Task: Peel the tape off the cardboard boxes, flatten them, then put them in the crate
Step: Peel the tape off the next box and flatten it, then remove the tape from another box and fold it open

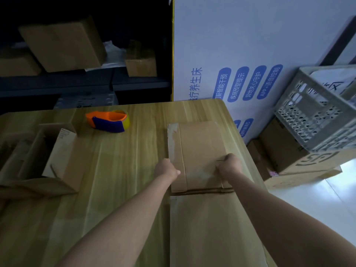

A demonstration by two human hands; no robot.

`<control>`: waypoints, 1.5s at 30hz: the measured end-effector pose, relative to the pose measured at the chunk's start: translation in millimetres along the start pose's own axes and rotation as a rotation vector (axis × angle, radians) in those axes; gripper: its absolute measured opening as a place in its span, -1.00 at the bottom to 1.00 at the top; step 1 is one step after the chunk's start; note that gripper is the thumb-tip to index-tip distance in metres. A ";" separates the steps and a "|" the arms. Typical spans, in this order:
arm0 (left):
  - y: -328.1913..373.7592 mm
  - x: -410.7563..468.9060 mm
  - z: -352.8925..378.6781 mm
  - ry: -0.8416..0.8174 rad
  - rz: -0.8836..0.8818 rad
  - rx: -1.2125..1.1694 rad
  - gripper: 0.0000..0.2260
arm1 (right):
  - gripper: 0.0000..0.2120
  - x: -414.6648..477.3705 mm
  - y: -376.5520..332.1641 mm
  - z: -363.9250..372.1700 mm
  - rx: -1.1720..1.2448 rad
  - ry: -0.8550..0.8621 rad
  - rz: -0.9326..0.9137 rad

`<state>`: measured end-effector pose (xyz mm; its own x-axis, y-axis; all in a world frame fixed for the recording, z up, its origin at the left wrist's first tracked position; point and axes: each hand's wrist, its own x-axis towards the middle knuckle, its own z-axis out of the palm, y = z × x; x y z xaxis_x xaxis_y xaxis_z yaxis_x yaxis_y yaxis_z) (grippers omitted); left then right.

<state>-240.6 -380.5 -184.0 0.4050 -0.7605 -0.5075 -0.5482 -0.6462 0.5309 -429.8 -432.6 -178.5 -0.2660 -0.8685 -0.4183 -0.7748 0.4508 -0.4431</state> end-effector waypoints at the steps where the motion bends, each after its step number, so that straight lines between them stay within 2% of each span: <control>1: -2.7 -1.1 -1.8 -0.030 0.015 -0.019 -0.38 | -0.70 -2.2 -0.3 -1.0 -0.023 -0.009 -0.013; 4: -8.5 -10.1 -13.5 -0.071 0.038 -0.073 -0.32 | -0.66 -16.4 -6.8 -2.1 -0.125 0.011 -0.078; 6: -10.4 -17.5 -26.0 -0.028 0.046 -0.087 -0.34 | -0.61 -30.8 -15.1 -4.7 -0.210 0.076 -0.162; 10: -15.5 -37.6 -67.7 0.119 0.173 -0.110 -0.56 | -0.52 -72.1 -49.4 -12.0 -0.225 0.067 -0.416; 14: -35.7 -69.6 -127.1 0.299 0.345 -0.091 -0.70 | -0.55 -128.9 -108.4 -1.7 -0.201 0.028 -0.696; 21: -124.6 -125.4 -230.4 0.573 0.439 0.025 -0.71 | -0.56 -238.9 -211.3 71.3 -0.191 -0.082 -1.064; 24: -170.1 -146.7 -258.9 0.630 0.439 0.043 -0.75 | -0.52 -272.3 -240.6 110.0 -0.264 -0.139 -1.161; 27: -205.9 -159.7 -281.5 0.632 0.406 0.072 -0.73 | -0.47 -289.2 -258.7 148.3 -0.486 -0.164 -1.153; 29: -223.3 -164.2 -292.8 0.641 0.378 0.093 -0.73 | -0.51 -293.1 -264.9 168.2 -0.617 -0.159 -1.085; 34: -254.4 -169.5 -308.5 0.584 0.407 0.103 -0.71 | -0.65 -296.0 -268.7 191.0 -0.687 -0.018 -1.007; 36: -260.1 -167.2 -310.6 0.548 0.422 0.113 -0.70 | -0.69 -295.7 -269.6 186.7 -0.586 0.089 -1.033; 38: -261.2 -163.0 -311.7 0.528 0.418 0.114 -0.68 | -0.75 -299.5 -274.0 173.6 -0.381 0.136 -1.009; 41: -253.1 -155.1 -312.3 0.465 0.398 0.070 -0.61 | -0.72 -307.2 -283.6 142.6 -0.074 0.024 -0.855; 45: -236.5 -148.1 -309.1 0.290 0.405 -0.006 -0.37 | -0.76 -312.2 -280.8 99.7 0.128 -0.131 -0.645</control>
<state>55.2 -134.6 -24.7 0.3479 -0.9362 -0.0510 -0.6995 -0.2954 0.6507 -71.9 -267.5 -2.5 0.3062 -0.9434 -0.1274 -0.6790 -0.1226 -0.7239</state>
